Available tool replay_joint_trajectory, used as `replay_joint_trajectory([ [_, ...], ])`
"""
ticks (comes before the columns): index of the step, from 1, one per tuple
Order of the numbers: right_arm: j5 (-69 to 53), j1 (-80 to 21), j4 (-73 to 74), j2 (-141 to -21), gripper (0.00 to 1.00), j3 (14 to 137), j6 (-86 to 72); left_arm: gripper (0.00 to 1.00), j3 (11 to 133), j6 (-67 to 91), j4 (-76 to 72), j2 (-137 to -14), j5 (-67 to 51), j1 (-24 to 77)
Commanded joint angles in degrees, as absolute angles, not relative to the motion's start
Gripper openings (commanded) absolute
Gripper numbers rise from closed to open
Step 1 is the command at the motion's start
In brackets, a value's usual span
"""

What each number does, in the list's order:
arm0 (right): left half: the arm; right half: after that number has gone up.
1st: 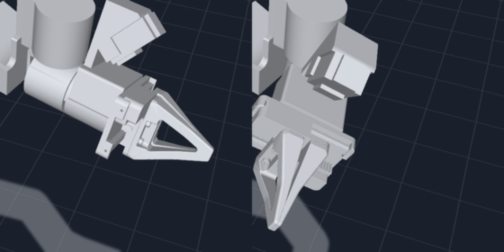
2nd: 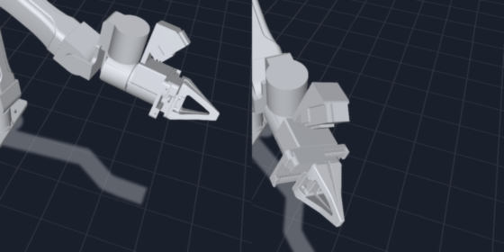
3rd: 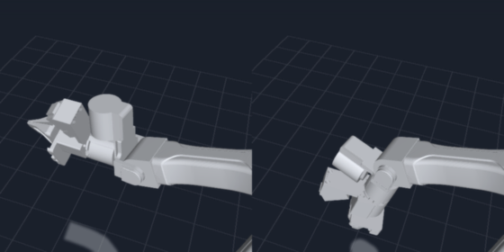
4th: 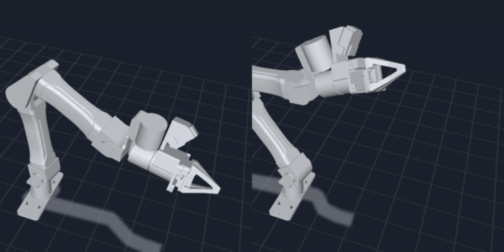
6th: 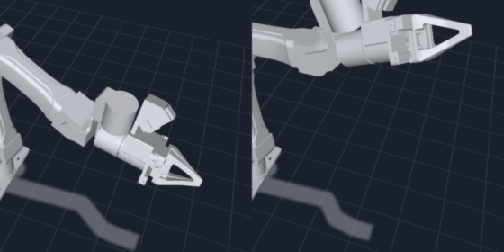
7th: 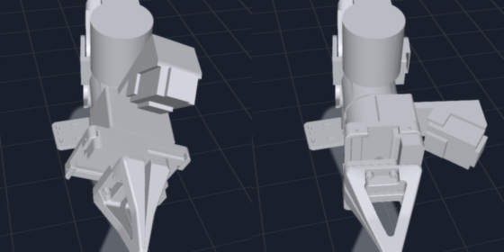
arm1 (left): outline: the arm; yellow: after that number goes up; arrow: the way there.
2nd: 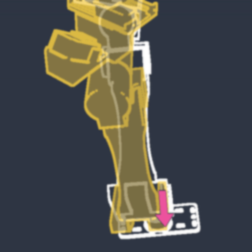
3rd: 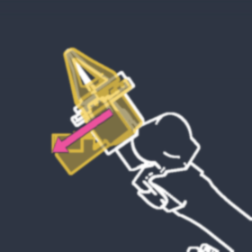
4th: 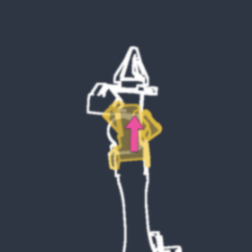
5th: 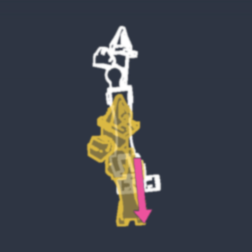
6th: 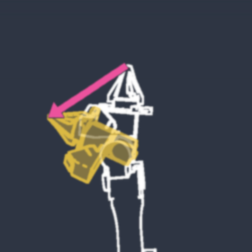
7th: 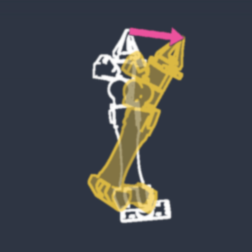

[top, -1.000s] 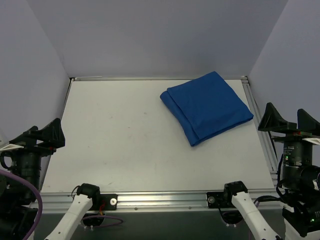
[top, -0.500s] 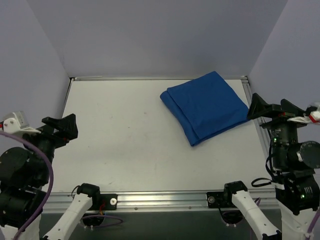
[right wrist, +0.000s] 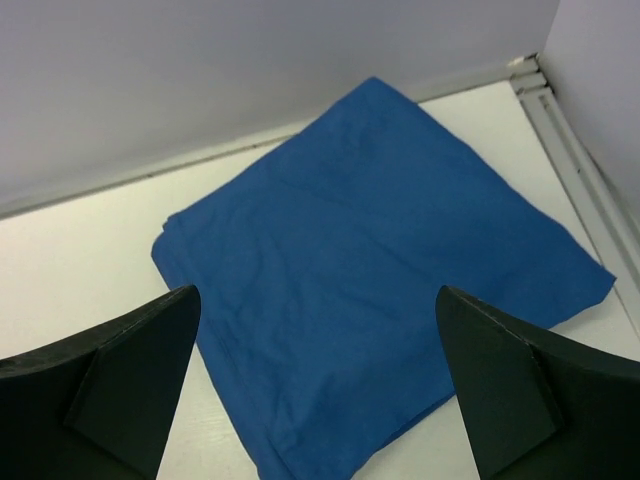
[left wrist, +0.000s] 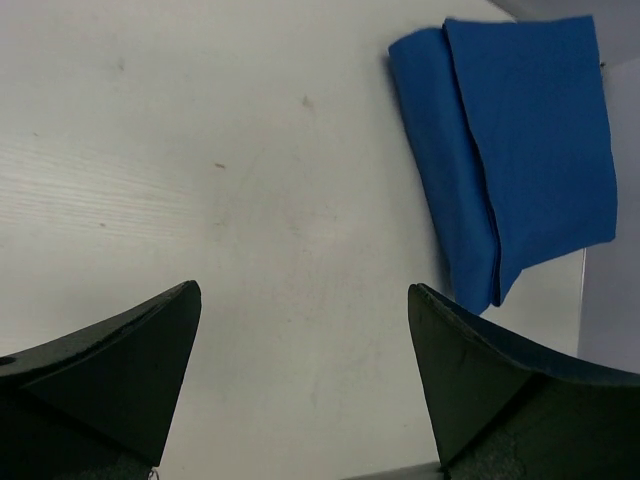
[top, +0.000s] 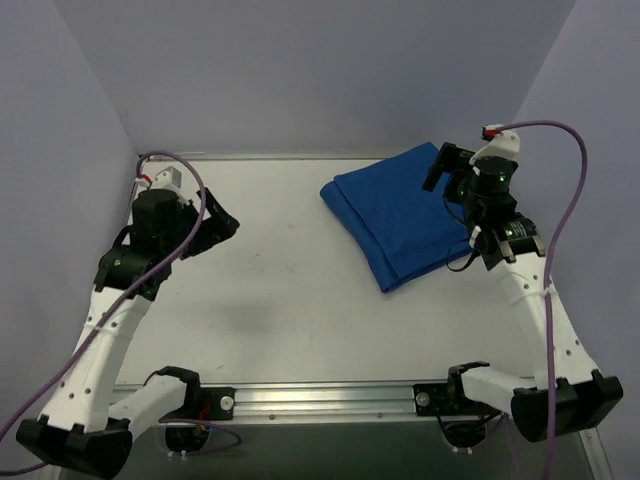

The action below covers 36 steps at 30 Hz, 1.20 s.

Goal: Open and lay out the surgical kit
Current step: Move the surgical kit at the center of the board.

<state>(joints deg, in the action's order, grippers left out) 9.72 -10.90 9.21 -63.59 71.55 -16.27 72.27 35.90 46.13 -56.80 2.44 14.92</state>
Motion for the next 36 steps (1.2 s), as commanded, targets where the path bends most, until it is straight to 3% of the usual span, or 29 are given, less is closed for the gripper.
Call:
replay_joint_trajectory([
  [1, 9.4, -9.1, 4.7, -69.5, 1.0, 72.3, -18.5, 0.94, 66.1, 44.5, 35.6, -61.3, -8.5, 15.8],
  [6, 0.6, -0.7, 2.4, -78.3, 1.0, 73.8, -19.4, 0.94, 64.8, 50.6, 25.0, -72.7, -6.7, 22.0],
  [17, -4.0, 13.1, 1.1, -94.6, 1.0, 81.0, -16.4, 0.94, 83.2, 61.1, 16.8, -98.7, 5.0, 40.2],
  [23, -7.1, 17.1, 2.2, -102.6, 1.0, 87.6, -13.1, 1.0, 92.4, 64.9, 17.7, -110.0, 9.9, 43.7],
  [24, -7.8, 17.9, 2.6, -104.6, 1.0, 88.7, -12.4, 0.95, 94.5, 65.4, 18.1, -112.3, 11.5, 44.4],
  [28, -13.5, 20.6, 3.0, -109.2, 1.0, 92.3, -9.5, 0.91, 96.6, 66.3, 17.6, -116.1, 13.8, 45.2],
  [36, -25.2, 21.9, 0.6, -116.7, 0.88, 94.9, -7.0, 0.89, 102.5, 65.7, 20.0, -122.8, 13.9, 45.8],
])
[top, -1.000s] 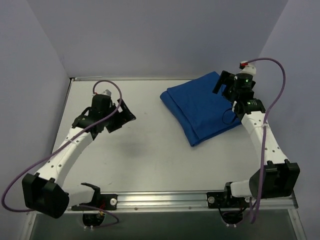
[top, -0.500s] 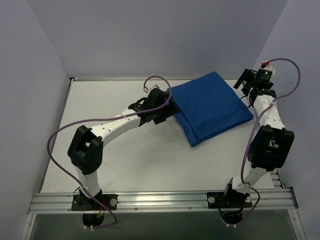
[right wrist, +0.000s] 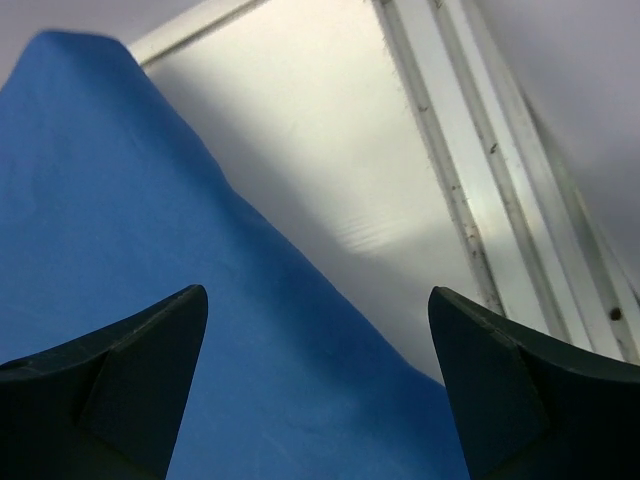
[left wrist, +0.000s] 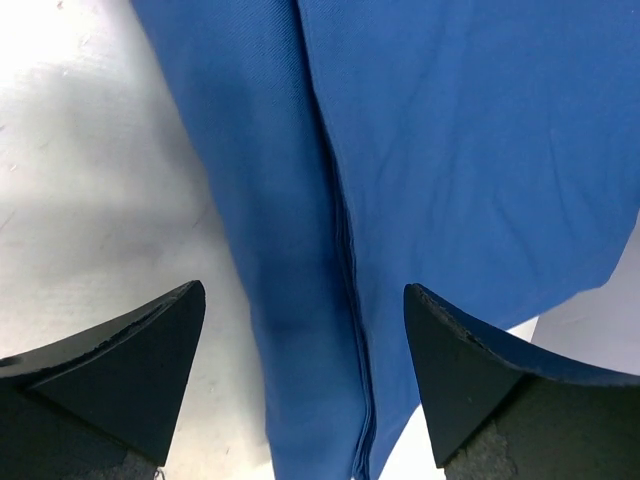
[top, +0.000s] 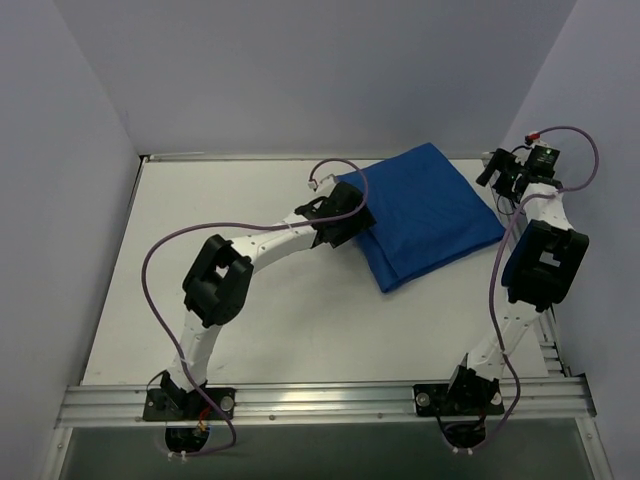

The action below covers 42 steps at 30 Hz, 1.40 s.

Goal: Open and lay out the surgical kit
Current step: Move the surgical kit at the center of the board.

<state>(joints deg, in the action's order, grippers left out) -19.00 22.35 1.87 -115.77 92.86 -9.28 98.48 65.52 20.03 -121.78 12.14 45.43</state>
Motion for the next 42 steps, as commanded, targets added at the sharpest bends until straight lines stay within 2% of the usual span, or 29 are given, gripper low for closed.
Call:
replay_joint_trajectory([
  [1, -25.7, 21.8, 0.5, -117.1, 0.86, 95.0, -6.6, 0.89, 103.0, 65.7, 20.0, -123.2, 13.6, 45.8],
  [17, -28.2, 20.0, 3.5, -125.5, 0.71, 96.9, -2.0, 0.76, 105.7, 65.1, 20.2, -128.8, 10.5, 46.2],
  [21, -28.4, 19.6, 4.7, -125.7, 0.6, 96.5, -1.3, 0.63, 105.6, 64.3, 20.0, -129.0, 10.2, 46.4],
  [24, -28.3, 18.7, 4.7, -124.5, 0.47, 94.8, -1.1, 0.54, 105.1, 62.9, 20.4, -128.6, 10.3, 46.3],
  [29, -26.2, 15.1, 4.3, -120.7, 0.36, 90.7, -1.5, 0.36, 104.2, 58.5, 20.7, -127.4, 10.4, 45.2],
  [32, -24.3, 12.9, 4.1, -118.2, 0.3, 87.2, -2.8, 0.3, 102.7, 55.0, 21.0, -126.0, 9.6, 44.3],
  [36, -24.1, 10.9, 2.5, -115.1, 0.24, 82.2, -8.6, 0.27, 99.3, 48.9, 21.4, -123.5, 7.6, 41.6],
  [42, -21.7, 5.8, 1.3, -109.8, 0.21, 75.2, -14.2, 0.27, 90.5, 38.2, 18.9, -117.6, 1.9, 35.8],
])
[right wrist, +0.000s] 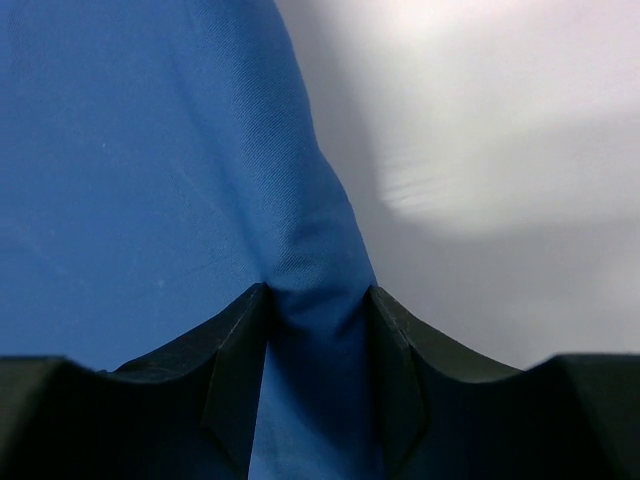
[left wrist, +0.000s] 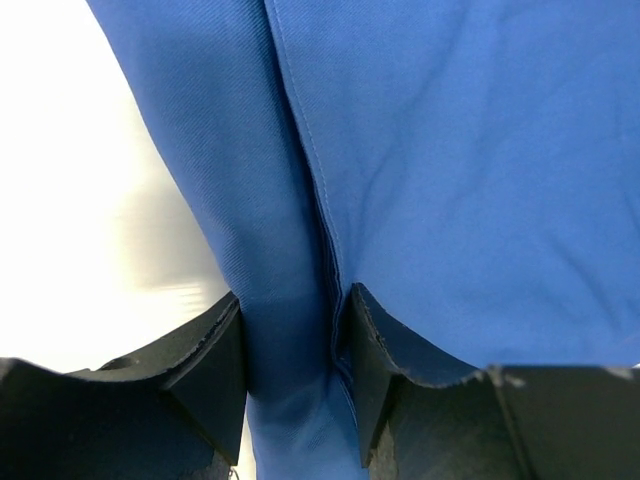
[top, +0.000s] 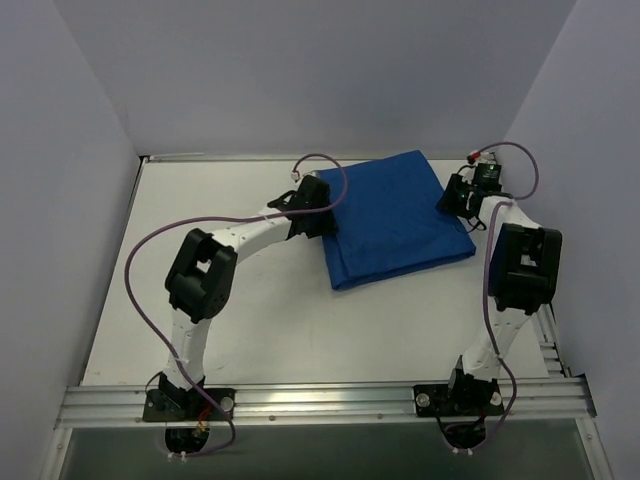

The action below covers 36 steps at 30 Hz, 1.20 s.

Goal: Open and lay out the surgical kit
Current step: Move the surgical kit at the center of the board.

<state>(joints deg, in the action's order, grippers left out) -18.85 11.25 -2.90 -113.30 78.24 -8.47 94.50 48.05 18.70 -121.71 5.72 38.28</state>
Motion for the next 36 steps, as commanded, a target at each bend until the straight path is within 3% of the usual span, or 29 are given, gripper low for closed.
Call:
replay_joint_trajectory([
  [1, -21.9, 5.3, 0.7, -109.3, 0.2, 73.4, -15.3, 0.27, 89.7, 36.8, 19.1, -117.0, 0.0, 33.9],
  [7, -18.8, -2.0, -2.3, -103.8, 0.2, 67.2, -21.5, 0.27, 85.5, 28.0, 23.3, -113.4, -5.7, 28.2],
  [14, -12.3, -11.1, -3.9, -95.5, 0.2, 60.0, -28.2, 0.27, 84.0, 20.1, 31.1, -109.3, -2.8, 26.1],
  [27, -12.0, -15.3, -6.1, -94.1, 0.21, 54.8, -27.7, 0.27, 75.9, 19.8, 33.0, -102.7, -1.1, 21.7],
  [36, -10.9, -15.5, -6.2, -92.9, 0.21, 53.7, -29.1, 0.28, 77.7, 18.9, 31.7, -104.2, -2.2, 20.0],
])
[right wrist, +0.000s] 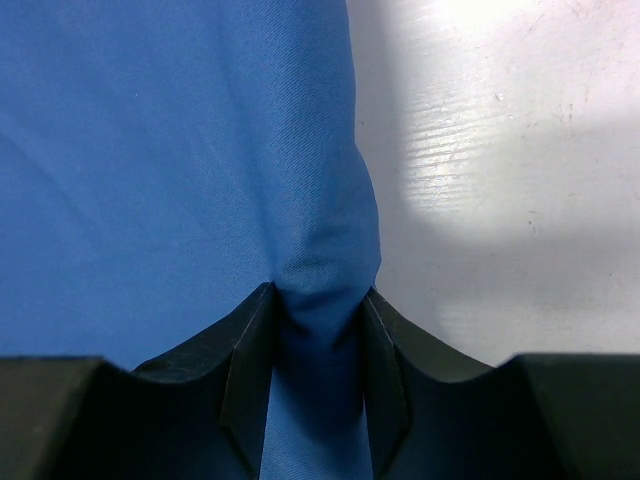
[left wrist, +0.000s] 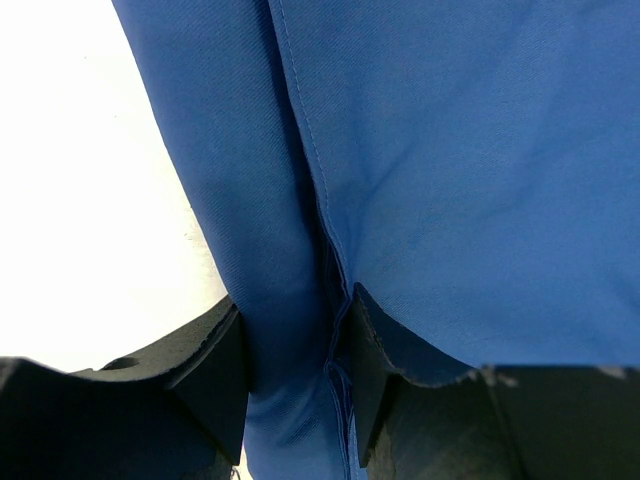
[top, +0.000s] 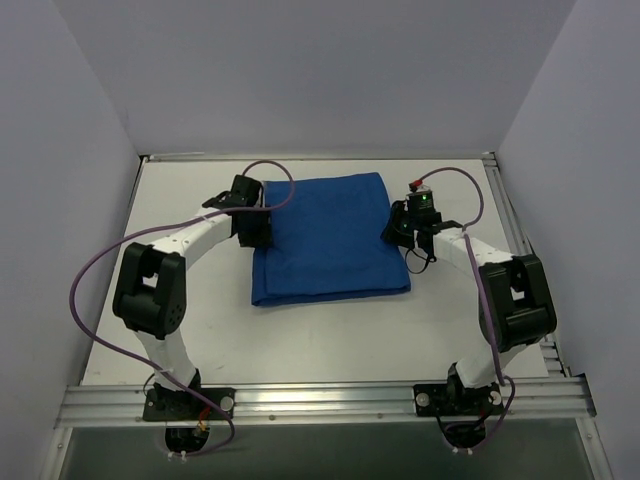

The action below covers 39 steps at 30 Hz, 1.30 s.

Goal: Open and lay out the surgical kit
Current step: Move the surgical kit at the center of the board.

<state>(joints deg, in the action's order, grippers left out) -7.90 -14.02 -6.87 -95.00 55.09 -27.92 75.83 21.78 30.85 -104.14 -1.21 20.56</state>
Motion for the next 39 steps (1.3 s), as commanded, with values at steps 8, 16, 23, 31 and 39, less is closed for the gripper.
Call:
replay_joint_trajectory([
  [8, -9.9, -15.5, -7.7, -93.7, 0.21, 53.3, -29.1, 0.28, 80.4, 17.8, 30.3, -105.8, -2.8, 19.2],
  [16, -9.2, -15.7, -7.7, -93.0, 0.21, 52.7, -30.1, 0.32, 82.1, 17.2, 30.8, -107.5, -3.1, 18.9],
  [23, -8.0, -15.8, -6.4, -92.4, 0.39, 53.3, -29.0, 0.49, 83.5, 17.9, 32.4, -106.7, -3.3, 18.3],
  [31, -1.1, -16.1, 4.7, -86.4, 0.73, 61.9, -23.4, 0.83, 87.8, 20.1, 39.3, -100.2, 3.8, 17.9],
  [39, 6.8, -26.1, 8.9, -81.8, 0.85, 68.4, -19.5, 0.94, 92.0, 23.6, 44.8, -89.5, 9.5, 17.3],
])
